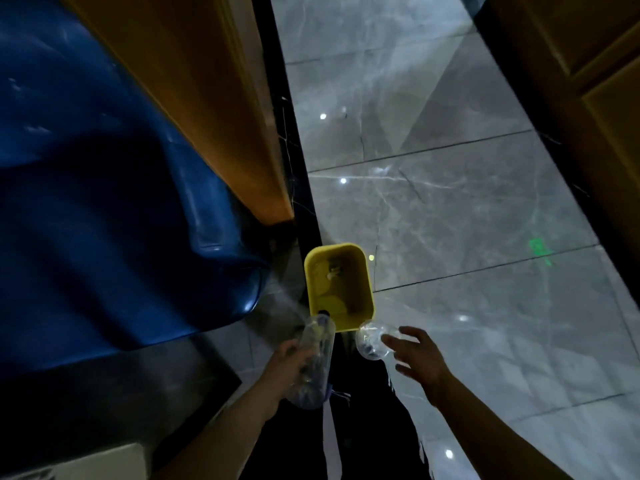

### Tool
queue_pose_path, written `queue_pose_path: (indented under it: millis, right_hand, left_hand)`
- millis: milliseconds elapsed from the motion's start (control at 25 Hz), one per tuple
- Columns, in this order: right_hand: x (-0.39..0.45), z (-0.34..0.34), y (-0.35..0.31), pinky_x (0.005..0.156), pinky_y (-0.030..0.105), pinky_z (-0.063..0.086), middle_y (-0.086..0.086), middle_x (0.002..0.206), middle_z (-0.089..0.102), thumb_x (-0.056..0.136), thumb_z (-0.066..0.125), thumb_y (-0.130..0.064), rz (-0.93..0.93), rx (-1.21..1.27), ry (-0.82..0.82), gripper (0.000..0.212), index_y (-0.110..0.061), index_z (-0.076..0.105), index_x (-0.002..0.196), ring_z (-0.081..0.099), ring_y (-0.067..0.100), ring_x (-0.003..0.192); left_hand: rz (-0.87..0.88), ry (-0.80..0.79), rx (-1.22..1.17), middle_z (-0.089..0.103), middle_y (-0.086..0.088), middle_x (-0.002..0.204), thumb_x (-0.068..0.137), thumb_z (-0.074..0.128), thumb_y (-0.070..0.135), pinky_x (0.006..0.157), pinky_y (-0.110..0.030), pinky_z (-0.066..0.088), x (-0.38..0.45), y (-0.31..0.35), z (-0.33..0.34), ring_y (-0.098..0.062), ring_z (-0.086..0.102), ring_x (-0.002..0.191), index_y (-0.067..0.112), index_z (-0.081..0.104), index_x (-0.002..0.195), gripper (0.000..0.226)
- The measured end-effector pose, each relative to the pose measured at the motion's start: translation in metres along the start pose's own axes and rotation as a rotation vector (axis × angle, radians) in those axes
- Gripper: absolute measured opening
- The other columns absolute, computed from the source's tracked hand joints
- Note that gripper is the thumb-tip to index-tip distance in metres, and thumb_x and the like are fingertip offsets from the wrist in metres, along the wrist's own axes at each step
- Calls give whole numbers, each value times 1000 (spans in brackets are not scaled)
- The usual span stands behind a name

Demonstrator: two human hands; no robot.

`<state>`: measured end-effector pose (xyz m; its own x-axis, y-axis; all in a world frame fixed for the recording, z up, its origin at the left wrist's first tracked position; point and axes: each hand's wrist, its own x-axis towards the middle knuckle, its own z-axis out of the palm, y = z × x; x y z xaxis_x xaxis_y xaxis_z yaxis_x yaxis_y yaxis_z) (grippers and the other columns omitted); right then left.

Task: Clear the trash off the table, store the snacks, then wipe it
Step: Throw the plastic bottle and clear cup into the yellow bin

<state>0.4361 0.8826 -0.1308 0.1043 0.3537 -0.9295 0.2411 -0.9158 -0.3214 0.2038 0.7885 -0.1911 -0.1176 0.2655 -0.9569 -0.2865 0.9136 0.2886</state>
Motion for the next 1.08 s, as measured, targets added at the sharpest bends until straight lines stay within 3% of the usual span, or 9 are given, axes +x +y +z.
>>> queue_pose_path:
  millis: [120,200,320,440,560,680,800,960,1080]
  right_hand:
    - [48,6,10,66,32,51,6,90,62,77,79,-21,64,-57,30,53,-13,54,123,59,15,71]
    - [80,11,15,57,28,46,8,90,63,76,80,-26,80,-67,58,53,-13,56,121,59,15,69]
    - [137,23,24,70,34,51,15,110,63,76,78,-37,109,-89,56,56,-16,55,123,62,21,81]
    - [189,43,30,68,35,51,13,102,64,80,72,-47,160,-61,26,56,-16,54,123,61,24,80]
    - [241,64,34,76,40,55,15,110,63,80,65,-60,167,-110,44,65,-15,52,125,63,30,92]
    - [277,76,36,86,49,56,19,115,61,79,62,-63,204,-171,64,69,-12,52,123,63,37,99]
    - [300,79,39,89,50,52,21,120,60,80,63,-60,301,-164,1,64,-11,52,121,61,40,105]
    - [313,83,43,84,43,49,17,130,57,86,59,-56,354,-102,-74,64,-15,47,133,59,36,108]
    - [308,88,48,82,42,49,16,133,55,88,57,-53,355,-98,-99,61,-15,45,135,58,35,108]
  left_hand:
    - [-34,-9,96,61,-9,96,84,70,23,64,-27,48,46,-2,18,-20,60,78,11,57,113,34]
    - [-31,3,112,61,-8,90,84,70,21,59,-24,46,74,1,27,-17,59,73,11,61,102,22]
    - [-34,35,128,62,-4,76,85,69,18,58,-26,46,121,4,42,-14,59,68,20,60,78,11]
    - [-31,48,181,62,5,56,85,68,14,49,-20,46,164,8,50,-6,60,53,19,58,68,20]
    - [-49,43,179,60,4,73,84,70,21,41,-14,44,205,12,55,-5,61,58,21,59,87,12]
    - [-62,50,206,63,3,81,82,72,26,35,-11,41,236,14,60,-6,58,63,20,57,103,26]
    - [-51,125,228,66,-4,93,82,73,29,44,-19,44,262,9,61,-10,57,69,13,61,103,29]
    - [-37,152,251,68,-11,110,80,74,33,57,-22,44,280,-3,59,-22,63,87,11,61,113,41]
    - [-3,158,264,66,-13,115,82,71,31,79,-31,50,283,-12,59,-30,64,103,11,59,116,41]
